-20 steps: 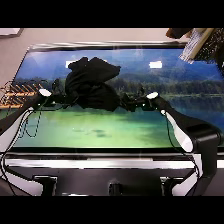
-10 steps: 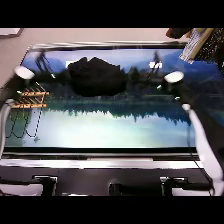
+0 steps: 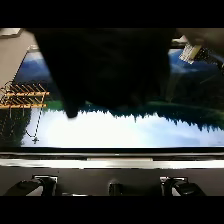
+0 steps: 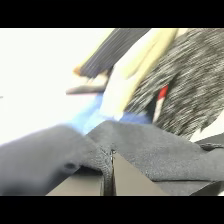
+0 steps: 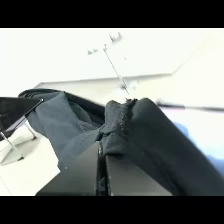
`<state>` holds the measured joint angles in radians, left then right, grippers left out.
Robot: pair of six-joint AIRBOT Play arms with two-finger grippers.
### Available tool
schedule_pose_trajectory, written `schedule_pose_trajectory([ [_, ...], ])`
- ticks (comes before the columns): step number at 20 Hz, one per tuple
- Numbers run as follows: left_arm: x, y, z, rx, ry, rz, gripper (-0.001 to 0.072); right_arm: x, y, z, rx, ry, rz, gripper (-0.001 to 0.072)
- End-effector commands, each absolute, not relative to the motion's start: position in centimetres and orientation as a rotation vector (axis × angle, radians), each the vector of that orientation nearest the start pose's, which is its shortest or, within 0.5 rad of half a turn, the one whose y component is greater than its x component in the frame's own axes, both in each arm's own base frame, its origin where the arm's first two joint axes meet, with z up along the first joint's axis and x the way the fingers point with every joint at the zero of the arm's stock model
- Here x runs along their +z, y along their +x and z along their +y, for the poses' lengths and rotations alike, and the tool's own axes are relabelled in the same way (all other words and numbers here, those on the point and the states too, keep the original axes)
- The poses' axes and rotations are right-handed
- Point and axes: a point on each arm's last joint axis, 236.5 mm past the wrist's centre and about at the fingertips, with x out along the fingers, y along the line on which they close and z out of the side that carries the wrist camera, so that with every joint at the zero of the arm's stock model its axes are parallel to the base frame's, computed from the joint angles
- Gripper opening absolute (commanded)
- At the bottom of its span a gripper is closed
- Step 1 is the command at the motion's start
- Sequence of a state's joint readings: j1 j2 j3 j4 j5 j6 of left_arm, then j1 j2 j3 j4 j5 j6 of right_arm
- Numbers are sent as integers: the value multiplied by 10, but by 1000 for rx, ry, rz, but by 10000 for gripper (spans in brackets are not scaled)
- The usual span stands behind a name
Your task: Fold the clothes and pants, and hang the long-sleeved shirts on hangers.
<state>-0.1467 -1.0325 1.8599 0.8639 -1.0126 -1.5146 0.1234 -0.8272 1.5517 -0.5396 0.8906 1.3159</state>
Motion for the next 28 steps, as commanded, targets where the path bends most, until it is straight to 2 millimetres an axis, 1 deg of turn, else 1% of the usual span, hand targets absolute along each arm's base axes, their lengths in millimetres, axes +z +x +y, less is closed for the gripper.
schedule_pose_trajectory([
  [1,525,243,-175,-770,-371,42,20,508,198,179,873,445,-24,26],
  [2,530,233,-174,-774,-367,23,20,511,196,174,849,447,-37,26],
  [3,533,228,-173,-776,-365,13,20,511,199,170,826,450,-43,26],
  [4,531,228,-173,-777,-367,21,20,511,207,168,809,456,-45,27],
  [6,517,240,-177,-773,-369,73,20,503,234,168,788,480,-17,27],
  [7,506,251,-179,-768,-378,107,20,495,253,169,774,488,12,27],
  [9,476,281,-183,-743,-413,189,20,470,304,168,716,504,73,27],
  [11,432,322,-187,-704,-453,289,20,437,368,165,645,544,133,28],
  [13,377,371,-188,-640,-509,383,20,392,437,163,572,619,201,28],
  [14,345,397,-187,-597,-541,427,20,362,470,162,535,660,241,28],
  [15,314,420,-186,-556,-568,465,20,329,501,162,499,699,287,28],
  [16,281,442,-184,-514,-590,506,20,295,526,163,470,735,339,28],
  [17,246,462,-184,-475,-612,554,20,255,547,168,449,778,411,29],
  [18,214,477,-184,-445,-623,605,20,218,560,175,442,821,490,29],
  [19,179,490,-186,-420,-629,670,20,177,567,186,442,845,587,35],
  [20,148,500,-188,-400,-637,728,21,142,568,195,443,843,672,59],
  [21,122,507,-190,-384,-644,776,21,110,565,203,449,843,759,97],
  [22,98,511,-191,-368,-649,819,21,88,560,209,458,845,828,182],
  [23,81,514,-192,-357,-651,850,20,75,555,211,467,841,875,257],
  [24,69,516,-192,-348,-653,872,21,70,553,206,463,818,894,286],
  [25,62,517,-192,-343,-653,883,21,70,550,198,459,789,904,369],
  [26,61,517,-191,-341,-654,883,21,75,544,187,461,767,918,491],
  [27,63,518,-190,-340,-654,881,21,81,534,170,464,750,945,543],
  [28,64,518,-189,-339,-655,878,21,87,520,147,462,729,984,543],
])
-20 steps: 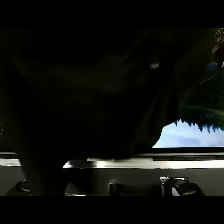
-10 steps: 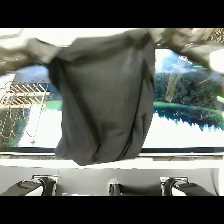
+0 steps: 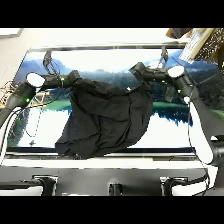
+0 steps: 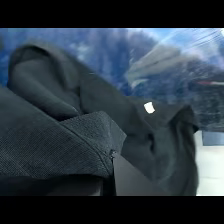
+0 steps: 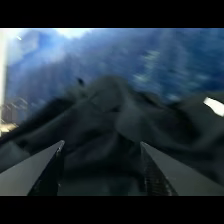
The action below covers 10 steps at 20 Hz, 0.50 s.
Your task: Fold the clothes and pants, and hang the long-sleeved shirts on hangers.
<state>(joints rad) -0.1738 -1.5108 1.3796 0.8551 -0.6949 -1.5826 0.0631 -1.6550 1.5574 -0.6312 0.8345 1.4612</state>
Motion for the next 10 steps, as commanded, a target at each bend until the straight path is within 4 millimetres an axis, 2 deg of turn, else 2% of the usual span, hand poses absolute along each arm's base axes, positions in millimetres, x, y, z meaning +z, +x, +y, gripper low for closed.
schedule_pose_trajectory([
  [1,67,519,-187,-339,-656,874,21,91,504,121,448,694,1029,543],
  [4,72,520,-186,-341,-657,865,21,89,446,23,291,534,1175,568],
  [5,71,520,-186,-342,-656,869,21,86,428,-6,221,529,1207,630],
  [6,71,519,-187,-344,-656,874,21,83,417,-22,172,598,1197,637],
  [7,70,517,-187,-347,-654,881,21,73,405,-28,149,653,1205,675],
  [8,69,516,-188,-348,-654,886,21,56,391,-24,140,708,1238,683],
  [9,69,516,-188,-348,-654,886,21,36,375,-11,151,762,1288,684],
  [10,69,516,-188,-348,-654,886,21,20,364,12,192,822,1322,685],
])
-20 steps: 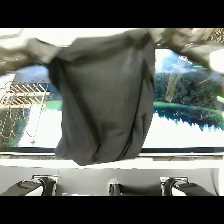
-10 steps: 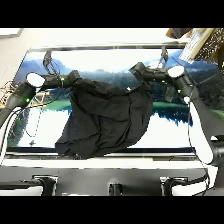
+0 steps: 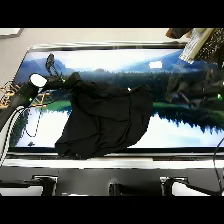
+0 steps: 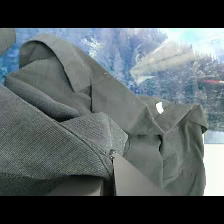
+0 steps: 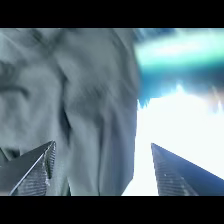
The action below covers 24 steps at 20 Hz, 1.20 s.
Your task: Fold the clothes and pants, and hang the long-sleeved shirts on hangers.
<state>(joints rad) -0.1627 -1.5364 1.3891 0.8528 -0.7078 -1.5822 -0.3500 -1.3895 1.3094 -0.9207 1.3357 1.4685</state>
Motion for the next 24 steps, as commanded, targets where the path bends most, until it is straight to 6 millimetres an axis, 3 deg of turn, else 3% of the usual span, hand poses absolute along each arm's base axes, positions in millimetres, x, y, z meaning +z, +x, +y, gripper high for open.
schedule_pose_trajectory([
  [1,69,516,-188,-348,-654,886,21,6,357,32,226,871,1347,686],
  [5,69,516,-188,-348,-653,886,21,-47,343,91,218,866,1399,687],
  [8,69,517,-187,-347,-653,886,21,-67,335,129,243,817,1461,686],
  [11,69,517,-187,-347,-653,884,21,-90,325,154,238,805,1544,681],
  [12,69,517,-187,-347,-653,884,21,-92,325,163,246,822,1547,640],
  [13,69,517,-187,-347,-653,884,21,-90,329,171,255,852,1535,527],
  [15,69,517,-187,-347,-654,883,20,-79,340,180,277,892,1497,26],
  [17,78,519,-182,-343,-658,863,20,-47,368,177,320,829,1399,24],
  [19,118,530,-166,-339,-686,786,19,14,415,162,318,705,1246,25],
  [21,193,539,-146,-369,-670,649,19,109,464,141,302,565,1029,26],
  [22,238,538,-136,-394,-645,573,19,167,482,131,293,516,900,26],
  [24,322,516,-128,-462,-549,438,19,283,489,118,294,466,663,26],
])
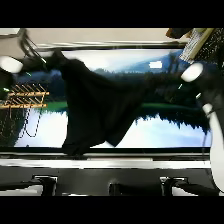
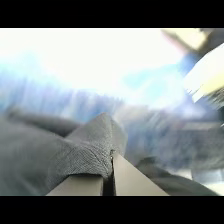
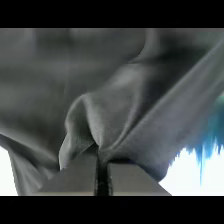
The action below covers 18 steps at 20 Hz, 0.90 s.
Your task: Fold the clothes and pants, and hang the long-sleeved shirts on hangers.
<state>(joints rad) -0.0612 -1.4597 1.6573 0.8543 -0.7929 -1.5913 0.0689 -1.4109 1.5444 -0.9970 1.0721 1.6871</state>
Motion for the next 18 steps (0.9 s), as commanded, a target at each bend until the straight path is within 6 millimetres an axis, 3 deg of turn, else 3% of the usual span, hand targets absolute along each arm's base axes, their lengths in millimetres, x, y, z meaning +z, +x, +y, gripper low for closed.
schedule_pose_trajectory([
  [1,359,500,-127,-491,-506,377,19,337,481,115,316,445,546,26],
  [3,429,458,-124,-518,-431,244,20,433,441,108,348,412,317,26],
  [4,461,433,-119,-514,-401,167,20,462,417,100,336,393,237,27],
  [5,484,410,-114,-502,-377,108,19,482,389,89,305,362,180,27],
  [8,529,338,-85,-383,-329,-4,19,516,309,45,163,243,65,27],
  [11,549,277,-55,-251,-321,-63,19,547,236,13,62,188,-60,27],
  [13,554,245,-46,-219,-331,-95,20,561,205,6,47,203,-121,27],
  [16,547,223,-47,-221,-332,-99,20,561,198,6,50,249,-122,27],
  [18,535,230,-47,-218,-353,-64,20,554,215,7,46,250,-88,27],
])
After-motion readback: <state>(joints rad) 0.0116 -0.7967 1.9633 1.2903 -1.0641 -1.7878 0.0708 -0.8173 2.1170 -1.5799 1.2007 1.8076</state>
